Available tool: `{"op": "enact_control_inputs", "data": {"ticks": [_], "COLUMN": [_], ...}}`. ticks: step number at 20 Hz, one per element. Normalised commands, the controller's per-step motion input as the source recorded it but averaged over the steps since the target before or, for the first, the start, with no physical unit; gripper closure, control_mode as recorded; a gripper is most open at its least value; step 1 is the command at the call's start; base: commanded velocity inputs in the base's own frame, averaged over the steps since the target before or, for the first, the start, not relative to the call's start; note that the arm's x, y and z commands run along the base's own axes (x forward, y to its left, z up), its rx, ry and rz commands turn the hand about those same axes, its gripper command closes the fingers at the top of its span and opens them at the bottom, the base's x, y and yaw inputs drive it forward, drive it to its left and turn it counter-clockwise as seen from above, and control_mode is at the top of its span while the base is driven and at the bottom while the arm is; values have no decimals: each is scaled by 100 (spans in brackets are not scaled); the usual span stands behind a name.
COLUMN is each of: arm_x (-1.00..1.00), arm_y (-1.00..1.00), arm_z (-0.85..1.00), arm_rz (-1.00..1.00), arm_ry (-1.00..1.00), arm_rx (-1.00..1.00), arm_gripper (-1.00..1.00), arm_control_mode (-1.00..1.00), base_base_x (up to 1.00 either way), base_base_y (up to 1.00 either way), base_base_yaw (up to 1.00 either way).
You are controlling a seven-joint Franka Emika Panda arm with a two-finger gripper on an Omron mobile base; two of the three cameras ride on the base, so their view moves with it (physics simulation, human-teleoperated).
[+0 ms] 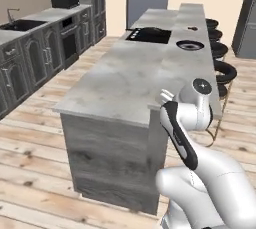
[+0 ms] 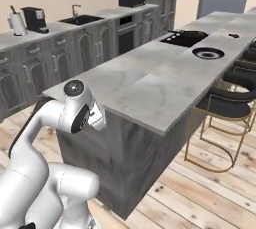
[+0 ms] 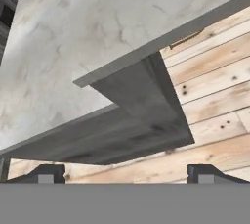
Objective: Take the chicken drumsticks from the pan and place one on each plate on the dining counter.
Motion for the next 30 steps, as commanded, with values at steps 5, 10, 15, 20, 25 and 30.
{"op": "enact_control_inputs", "data": {"ticks": [5, 10, 15, 20, 25, 30], "arm_x": [0, 0, 0, 0, 0, 0], "arm_y": [0, 0, 0, 0, 0, 0], "arm_z": [0, 0, 0, 0, 0, 0], "arm_rz": [0, 0, 0, 0, 0, 0], "arm_ry": [0, 0, 0, 0, 0, 0], "arm_rx": [0, 0, 0, 0, 0, 0], "arm_gripper": [-100, -100, -100, -100, -100, -100], "arm_control_mode": [100, 100, 100, 100, 100, 100], "base_base_x": [14, 20, 25, 24, 19, 20], "base_base_y": [100, 100, 100, 100, 100, 100], "base_base_yaw": [-34, -37, -43, -51, -52, -53]}}
